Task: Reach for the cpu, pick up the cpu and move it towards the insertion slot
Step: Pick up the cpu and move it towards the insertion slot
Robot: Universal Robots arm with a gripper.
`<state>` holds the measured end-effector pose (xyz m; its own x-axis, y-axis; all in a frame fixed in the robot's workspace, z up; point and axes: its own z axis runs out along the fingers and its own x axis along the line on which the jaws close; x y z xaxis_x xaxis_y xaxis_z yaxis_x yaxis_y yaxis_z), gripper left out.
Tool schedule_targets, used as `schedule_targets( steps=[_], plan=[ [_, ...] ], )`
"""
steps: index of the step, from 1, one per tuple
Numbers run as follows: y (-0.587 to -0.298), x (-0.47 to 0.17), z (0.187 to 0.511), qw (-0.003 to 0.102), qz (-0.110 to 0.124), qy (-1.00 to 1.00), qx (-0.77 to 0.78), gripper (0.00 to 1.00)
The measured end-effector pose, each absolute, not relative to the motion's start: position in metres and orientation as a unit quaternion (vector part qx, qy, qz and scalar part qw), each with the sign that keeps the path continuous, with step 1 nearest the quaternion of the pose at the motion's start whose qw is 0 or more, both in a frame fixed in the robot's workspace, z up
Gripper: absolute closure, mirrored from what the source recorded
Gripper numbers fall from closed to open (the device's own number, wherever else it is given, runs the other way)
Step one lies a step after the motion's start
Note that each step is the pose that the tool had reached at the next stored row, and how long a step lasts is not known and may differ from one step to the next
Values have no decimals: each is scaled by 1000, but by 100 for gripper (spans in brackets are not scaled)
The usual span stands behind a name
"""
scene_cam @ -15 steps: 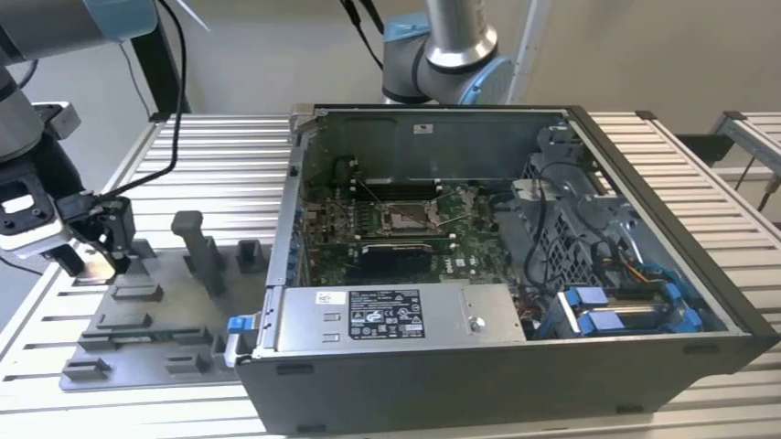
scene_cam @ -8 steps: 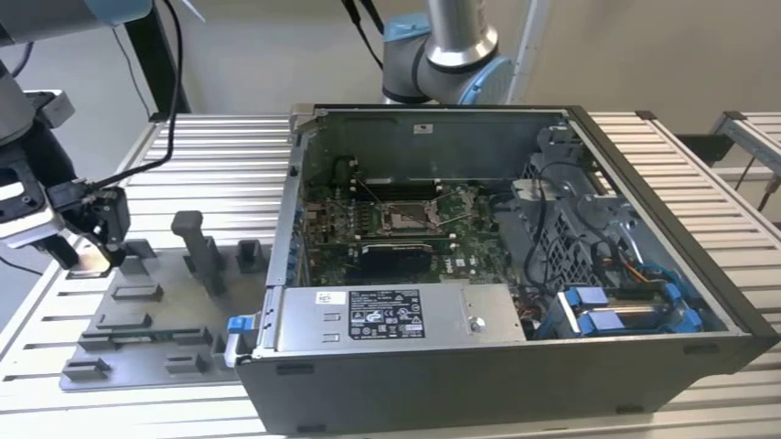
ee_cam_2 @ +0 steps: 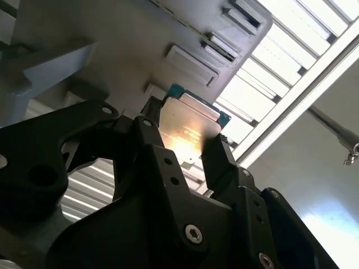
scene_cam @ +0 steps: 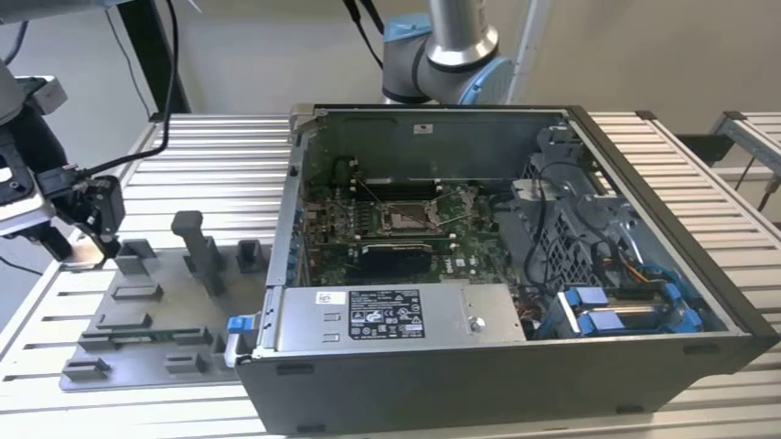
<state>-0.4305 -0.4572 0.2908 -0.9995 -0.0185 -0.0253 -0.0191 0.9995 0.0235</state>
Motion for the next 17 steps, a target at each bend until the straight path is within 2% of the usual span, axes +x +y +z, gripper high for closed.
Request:
schedule_targets(
  steps=[17],
  plan=[
    [-457, -431, 318, 13, 12, 1000, -9, 100]
  ],
)
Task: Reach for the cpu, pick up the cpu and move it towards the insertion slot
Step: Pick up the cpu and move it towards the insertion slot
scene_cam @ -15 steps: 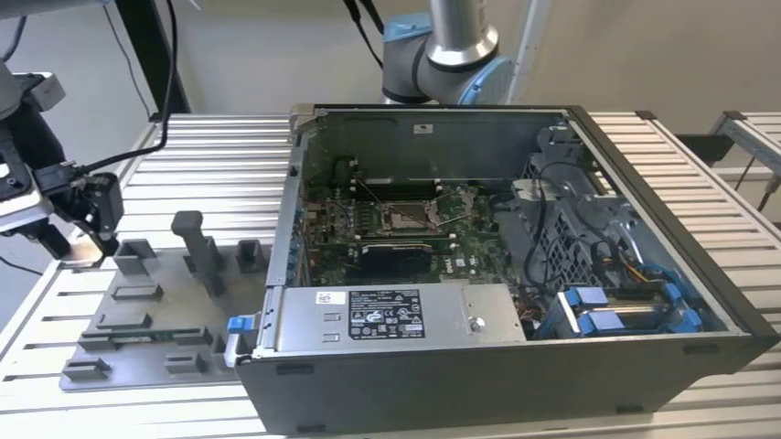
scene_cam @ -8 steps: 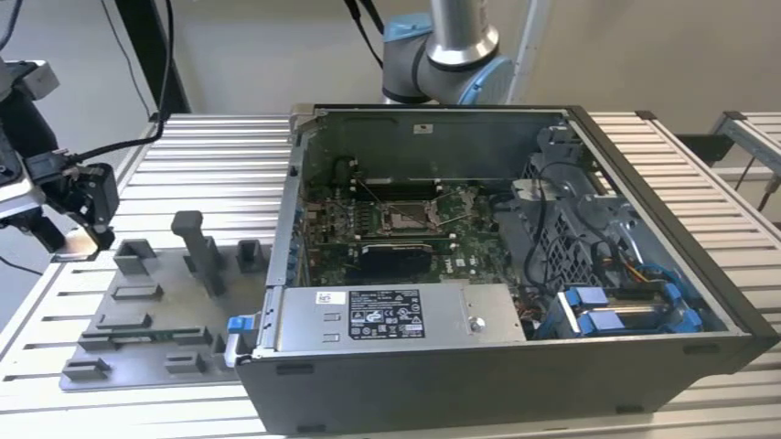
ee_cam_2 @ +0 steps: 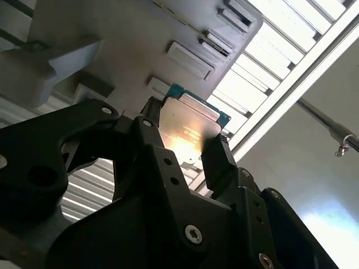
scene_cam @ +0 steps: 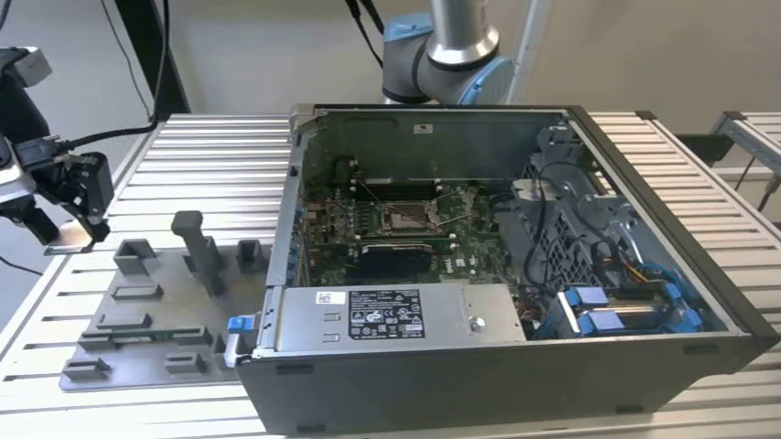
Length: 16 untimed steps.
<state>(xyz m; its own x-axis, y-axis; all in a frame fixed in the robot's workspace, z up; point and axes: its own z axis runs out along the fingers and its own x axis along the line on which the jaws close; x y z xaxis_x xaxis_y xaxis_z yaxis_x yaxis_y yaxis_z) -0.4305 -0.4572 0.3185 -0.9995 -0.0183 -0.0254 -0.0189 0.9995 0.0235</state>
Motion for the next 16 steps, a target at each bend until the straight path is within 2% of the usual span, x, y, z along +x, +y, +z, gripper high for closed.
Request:
schedule_targets(
  steps=[16],
  plan=[
    [-457, -431, 346, 13, 12, 1000, -9, 100]
  ],
)
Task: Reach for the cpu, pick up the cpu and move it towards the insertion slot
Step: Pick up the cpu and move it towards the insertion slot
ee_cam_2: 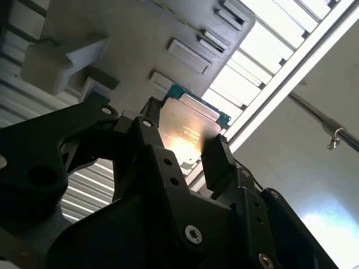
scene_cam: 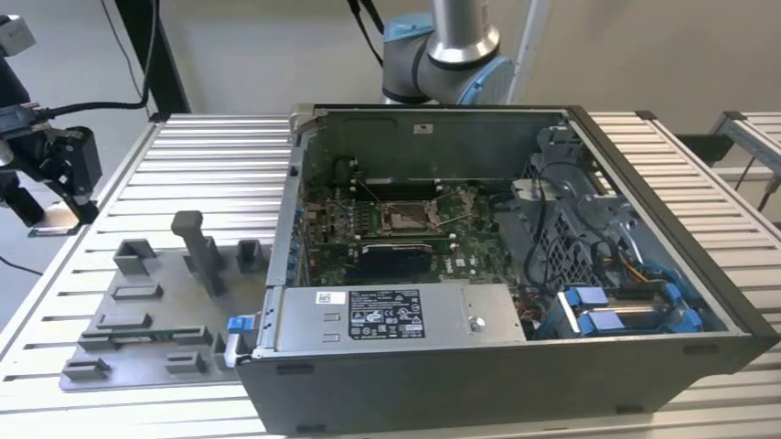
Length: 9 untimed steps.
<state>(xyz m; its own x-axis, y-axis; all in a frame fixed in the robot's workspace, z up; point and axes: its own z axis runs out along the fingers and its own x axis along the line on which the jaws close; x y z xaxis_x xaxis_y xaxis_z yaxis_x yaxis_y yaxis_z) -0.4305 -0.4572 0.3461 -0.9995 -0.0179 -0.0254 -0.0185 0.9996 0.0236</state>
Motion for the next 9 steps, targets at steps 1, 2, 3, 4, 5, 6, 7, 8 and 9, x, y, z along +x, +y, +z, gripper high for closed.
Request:
schedule_targets(
  steps=[1, 2, 3, 4, 5, 6, 7, 8, 9],
  plan=[
    [-457, -431, 347, 13, 12, 1000, -9, 100],
    [-457, -431, 349, 13, 12, 1000, -9, 100],
    [-457, -431, 350, 13, 12, 1000, -9, 100],
    [-457, -431, 351, 13, 12, 1000, -9, 100],
    [-457, -431, 352, 13, 12, 1000, -9, 100],
    [-457, -431, 353, 13, 12, 1000, -9, 100],
    [-457, -431, 355, 13, 12, 1000, -9, 100],
    [-457, -431, 356, 13, 12, 1000, -9, 100],
    [-457, -431, 358, 13, 12, 1000, -9, 100]
  ],
)
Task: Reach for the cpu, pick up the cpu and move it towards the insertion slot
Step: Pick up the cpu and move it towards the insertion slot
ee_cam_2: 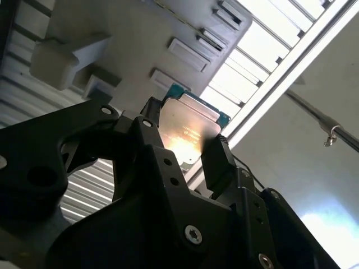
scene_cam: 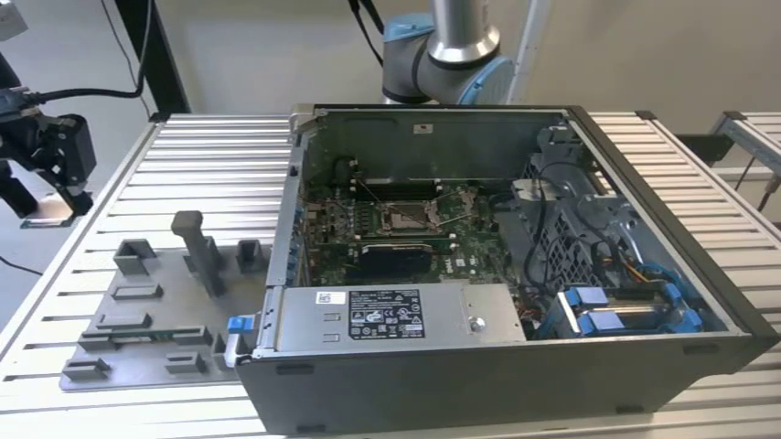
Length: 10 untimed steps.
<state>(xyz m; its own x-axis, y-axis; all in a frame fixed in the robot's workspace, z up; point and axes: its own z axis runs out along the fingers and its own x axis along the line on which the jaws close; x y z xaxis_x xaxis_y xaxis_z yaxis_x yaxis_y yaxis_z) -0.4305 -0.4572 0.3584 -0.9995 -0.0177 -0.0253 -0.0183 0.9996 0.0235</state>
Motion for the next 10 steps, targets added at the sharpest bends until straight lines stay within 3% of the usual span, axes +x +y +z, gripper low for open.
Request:
schedule_targets(
  steps=[10],
  plan=[
    [-457, -431, 376, 14, 15, 1000, -9, 100]
  ],
)
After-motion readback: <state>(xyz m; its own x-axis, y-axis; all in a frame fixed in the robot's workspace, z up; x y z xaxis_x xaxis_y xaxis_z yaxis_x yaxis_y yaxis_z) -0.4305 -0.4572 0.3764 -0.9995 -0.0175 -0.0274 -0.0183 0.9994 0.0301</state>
